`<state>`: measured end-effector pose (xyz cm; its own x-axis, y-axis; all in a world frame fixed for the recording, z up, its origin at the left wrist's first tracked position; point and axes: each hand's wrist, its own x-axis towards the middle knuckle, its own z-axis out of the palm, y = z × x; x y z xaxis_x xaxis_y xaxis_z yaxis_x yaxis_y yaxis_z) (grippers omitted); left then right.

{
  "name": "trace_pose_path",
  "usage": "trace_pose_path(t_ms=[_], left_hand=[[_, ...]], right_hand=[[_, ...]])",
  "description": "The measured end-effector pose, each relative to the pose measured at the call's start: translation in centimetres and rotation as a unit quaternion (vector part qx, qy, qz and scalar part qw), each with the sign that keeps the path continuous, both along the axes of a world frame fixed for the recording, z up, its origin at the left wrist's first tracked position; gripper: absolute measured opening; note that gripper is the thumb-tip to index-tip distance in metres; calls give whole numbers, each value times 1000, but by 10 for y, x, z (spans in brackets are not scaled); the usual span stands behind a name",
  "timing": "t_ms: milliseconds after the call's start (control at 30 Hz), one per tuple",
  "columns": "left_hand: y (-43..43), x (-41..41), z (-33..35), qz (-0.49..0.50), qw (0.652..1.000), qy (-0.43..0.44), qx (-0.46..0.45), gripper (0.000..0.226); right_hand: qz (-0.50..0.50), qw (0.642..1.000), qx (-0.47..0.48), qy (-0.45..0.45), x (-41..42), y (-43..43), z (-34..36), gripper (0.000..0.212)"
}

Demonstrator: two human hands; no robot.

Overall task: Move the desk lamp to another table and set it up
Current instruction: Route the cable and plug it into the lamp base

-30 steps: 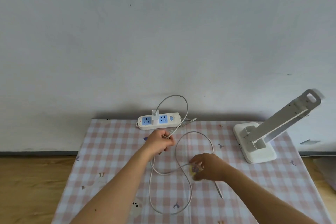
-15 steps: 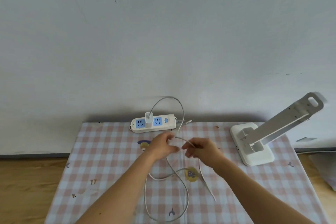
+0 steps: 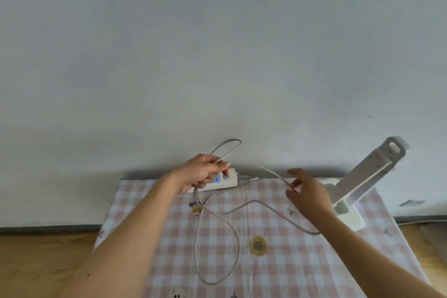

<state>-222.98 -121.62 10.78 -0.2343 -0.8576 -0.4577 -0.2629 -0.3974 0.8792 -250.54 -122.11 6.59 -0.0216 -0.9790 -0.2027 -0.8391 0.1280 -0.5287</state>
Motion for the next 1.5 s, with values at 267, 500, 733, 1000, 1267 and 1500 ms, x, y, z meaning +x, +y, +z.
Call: trace_pose_path(t_ms=[267, 500, 733, 1000, 1267, 1500], left_hand=[[-7, 7, 46, -130, 990, 6, 52, 31], [-3, 44, 26, 124, 989, -41, -67, 13], [2, 71, -18, 307, 945, -89, -68, 20], [-10, 73, -70, 358, 919, -151, -67, 20], [-27, 73, -123, 317, 895, -311, -41, 16], [-21, 75, -142, 248, 858, -449, -13, 12]], right_hand=[[300, 942, -150, -26, 91, -21, 62, 78], [190, 975, -7, -114, 80, -39, 56, 8], [77, 976, 15, -203, 82, -52, 33, 7], [-56, 966, 74, -241, 90, -74, -10, 10], [-114, 977, 81, -160, 105, -94, -58, 15], [-54, 994, 97, -8, 114, -91, -82, 12]])
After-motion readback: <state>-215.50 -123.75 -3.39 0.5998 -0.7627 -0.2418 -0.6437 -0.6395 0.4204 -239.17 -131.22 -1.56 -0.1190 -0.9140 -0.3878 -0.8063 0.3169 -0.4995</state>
